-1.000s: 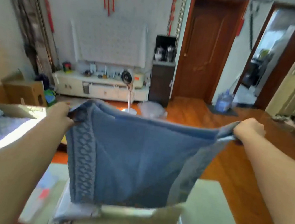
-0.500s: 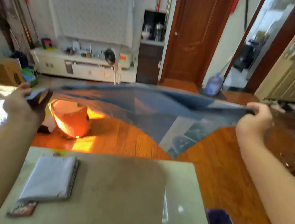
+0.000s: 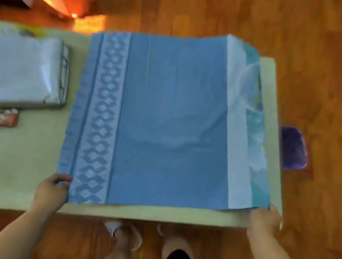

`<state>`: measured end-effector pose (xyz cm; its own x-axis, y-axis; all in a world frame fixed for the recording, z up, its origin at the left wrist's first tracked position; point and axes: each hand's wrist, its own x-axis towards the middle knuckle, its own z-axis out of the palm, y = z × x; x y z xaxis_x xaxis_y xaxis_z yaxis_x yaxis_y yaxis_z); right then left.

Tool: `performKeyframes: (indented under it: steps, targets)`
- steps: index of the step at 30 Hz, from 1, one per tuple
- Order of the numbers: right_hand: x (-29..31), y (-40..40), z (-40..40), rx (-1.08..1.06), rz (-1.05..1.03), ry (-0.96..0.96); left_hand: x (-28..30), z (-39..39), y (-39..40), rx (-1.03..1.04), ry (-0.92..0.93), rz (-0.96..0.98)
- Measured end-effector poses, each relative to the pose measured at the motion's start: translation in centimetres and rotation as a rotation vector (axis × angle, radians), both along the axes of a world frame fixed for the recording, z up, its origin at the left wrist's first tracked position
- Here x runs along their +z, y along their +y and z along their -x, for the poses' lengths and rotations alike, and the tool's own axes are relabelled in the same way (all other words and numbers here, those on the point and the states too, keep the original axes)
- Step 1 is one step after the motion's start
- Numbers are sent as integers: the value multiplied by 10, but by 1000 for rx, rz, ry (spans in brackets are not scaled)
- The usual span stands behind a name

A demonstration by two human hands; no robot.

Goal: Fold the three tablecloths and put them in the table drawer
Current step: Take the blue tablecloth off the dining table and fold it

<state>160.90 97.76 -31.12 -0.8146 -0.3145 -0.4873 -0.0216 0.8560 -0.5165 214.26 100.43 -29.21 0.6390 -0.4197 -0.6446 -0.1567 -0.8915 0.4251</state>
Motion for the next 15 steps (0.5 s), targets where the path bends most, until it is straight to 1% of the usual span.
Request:
performKeyframes:
  steps: [1, 3, 5, 7, 9, 10, 13, 15]
  targets:
    - [-15, -1, -4, -102, 25, -33, -17, -3, 6, -33, -47, -4]
    - [-31, -1, 0, -192, 43, -66, -31, -5, 12, -97, -113, -6]
    - [-32, 0, 13, -213, 48, -55, -28, -6, 14, -140, -148, 27]
    - [-32, 6, 27, -182, 100, -8, -20, -7, 19, -144, -192, 66]
    - [-8, 14, 23, -190, 104, 41, -11, -5, 31, -131, -186, 90]
    - [4, 22, 19, -188, 83, 41, -10, -5, 41, -133, -164, 80]
    - [28, 52, 8, -180, -32, 38, -12, -6, 76, -165, -130, -87]
    - [25, 70, 9, -209, -146, -70, -13, -3, 88, -202, -112, -140]
